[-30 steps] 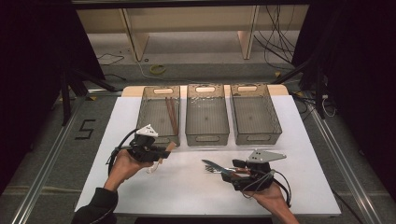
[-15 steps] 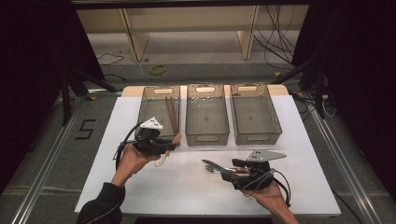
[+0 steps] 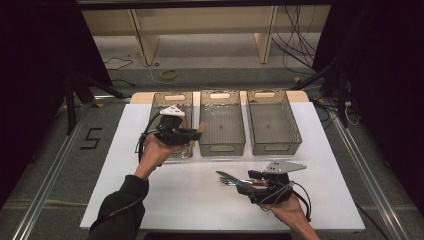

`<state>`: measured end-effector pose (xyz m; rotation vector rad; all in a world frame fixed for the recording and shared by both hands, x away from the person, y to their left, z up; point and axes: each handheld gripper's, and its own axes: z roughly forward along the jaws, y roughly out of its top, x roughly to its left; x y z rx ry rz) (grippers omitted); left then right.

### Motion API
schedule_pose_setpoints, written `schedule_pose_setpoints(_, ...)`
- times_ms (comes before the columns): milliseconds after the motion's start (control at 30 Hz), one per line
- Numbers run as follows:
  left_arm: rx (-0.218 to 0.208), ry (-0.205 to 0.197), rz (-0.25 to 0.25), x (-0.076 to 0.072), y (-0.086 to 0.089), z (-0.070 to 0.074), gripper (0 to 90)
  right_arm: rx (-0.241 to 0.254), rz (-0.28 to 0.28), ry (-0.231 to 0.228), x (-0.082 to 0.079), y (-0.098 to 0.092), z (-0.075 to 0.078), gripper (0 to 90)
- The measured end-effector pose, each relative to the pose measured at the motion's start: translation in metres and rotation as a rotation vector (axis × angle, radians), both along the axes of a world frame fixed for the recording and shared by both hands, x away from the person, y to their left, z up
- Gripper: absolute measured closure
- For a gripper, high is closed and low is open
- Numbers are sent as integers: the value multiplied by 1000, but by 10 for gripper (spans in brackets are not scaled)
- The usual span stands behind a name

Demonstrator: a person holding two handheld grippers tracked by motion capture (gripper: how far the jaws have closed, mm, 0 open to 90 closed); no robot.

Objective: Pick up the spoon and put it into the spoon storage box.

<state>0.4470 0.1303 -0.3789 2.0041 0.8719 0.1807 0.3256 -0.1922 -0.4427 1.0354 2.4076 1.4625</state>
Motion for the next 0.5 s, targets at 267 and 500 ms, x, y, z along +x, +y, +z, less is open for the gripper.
schedule_pose_setpoints(267, -20, -18, 31, 20, -14, 9, 754, -2, 1, -2, 0, 0, 0, 308)
schedule_pose_setpoints(500, -42, -11, 51, 36, -20, 9, 754, -1, 0, -1, 1, -1, 0, 307)
